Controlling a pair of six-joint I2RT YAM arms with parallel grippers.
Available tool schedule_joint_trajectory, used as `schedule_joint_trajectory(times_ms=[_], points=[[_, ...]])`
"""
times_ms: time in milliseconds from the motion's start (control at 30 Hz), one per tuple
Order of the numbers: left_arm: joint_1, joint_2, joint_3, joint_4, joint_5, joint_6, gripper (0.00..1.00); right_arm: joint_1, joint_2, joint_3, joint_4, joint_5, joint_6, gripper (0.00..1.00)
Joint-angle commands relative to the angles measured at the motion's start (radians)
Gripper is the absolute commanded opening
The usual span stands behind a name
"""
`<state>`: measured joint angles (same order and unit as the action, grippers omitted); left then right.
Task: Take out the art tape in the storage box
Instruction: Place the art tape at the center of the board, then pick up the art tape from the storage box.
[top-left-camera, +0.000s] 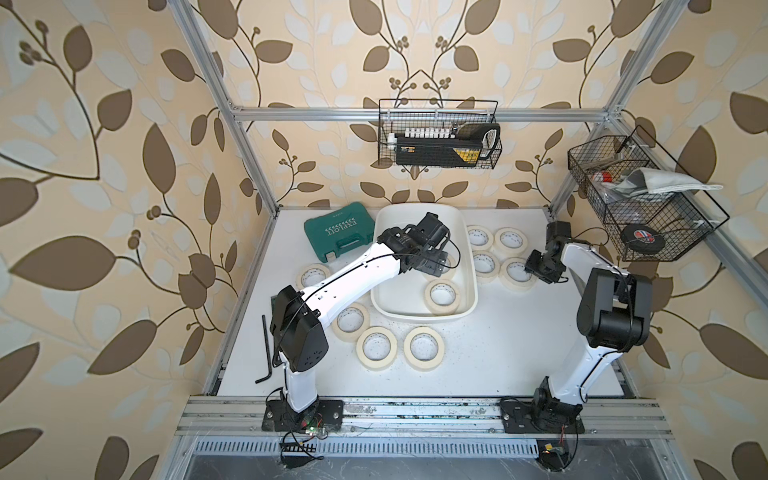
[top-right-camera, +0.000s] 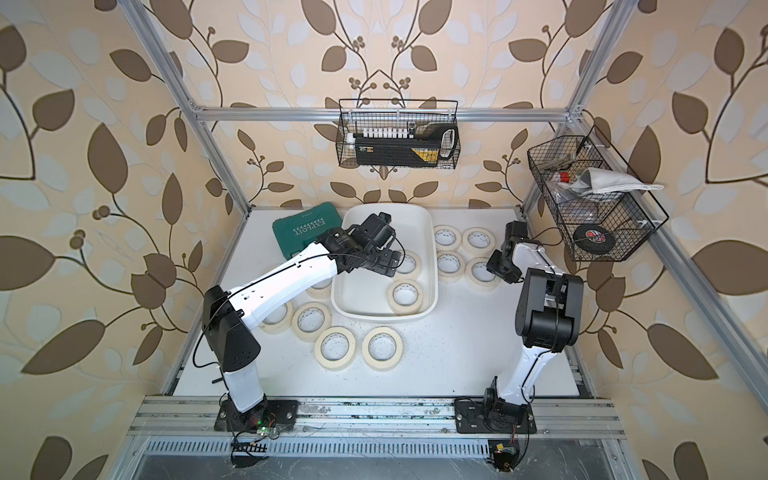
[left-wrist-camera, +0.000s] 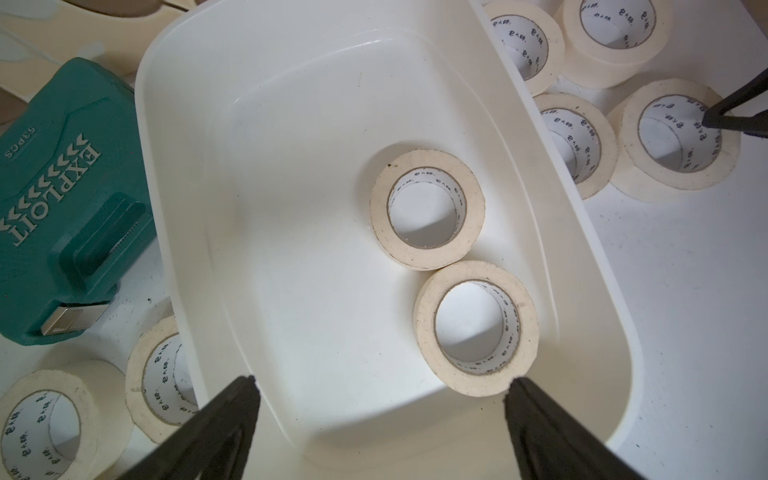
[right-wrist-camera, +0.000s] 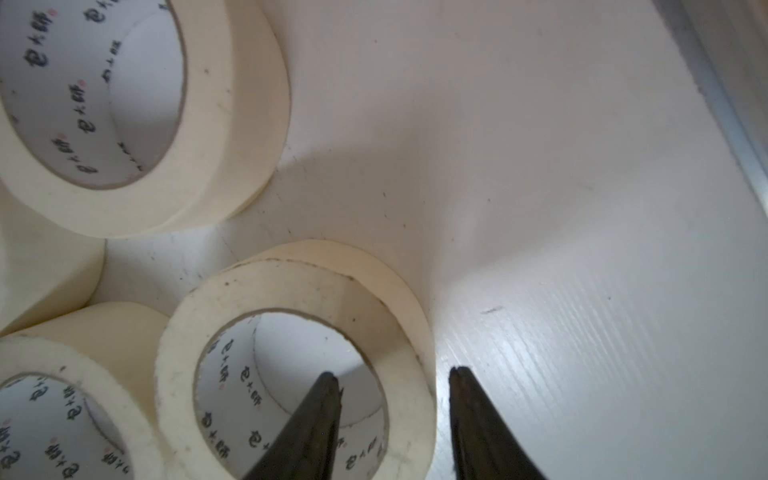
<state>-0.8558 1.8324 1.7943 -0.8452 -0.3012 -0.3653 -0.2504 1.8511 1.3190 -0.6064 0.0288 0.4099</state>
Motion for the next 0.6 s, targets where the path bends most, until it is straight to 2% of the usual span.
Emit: schedule_joint_trajectory(times_ms=[0, 233, 400, 567], points=[[0.016, -0.010, -0.004, 0.006, 0.032, -0.019, 0.96, -0.004, -0.075, 0.040, -0.058, -0.035, -0.003, 0.46], [0.038, 0.012, 0.004, 0.008, 0.082, -0.042, 0.96, 0.007, -0.214, 0.032, -0.099, -0.143, 0.011, 0.48], [0.063, 0.038, 0.008, 0.011, 0.134, -0.068, 0.96, 0.054, -0.317, 0.021, -0.126, -0.214, 0.015, 0.50], [0.095, 0.084, 0.007, 0.014, 0.213, -0.097, 0.96, 0.128, -0.398, 0.005, -0.152, -0.213, 0.033, 0.50]])
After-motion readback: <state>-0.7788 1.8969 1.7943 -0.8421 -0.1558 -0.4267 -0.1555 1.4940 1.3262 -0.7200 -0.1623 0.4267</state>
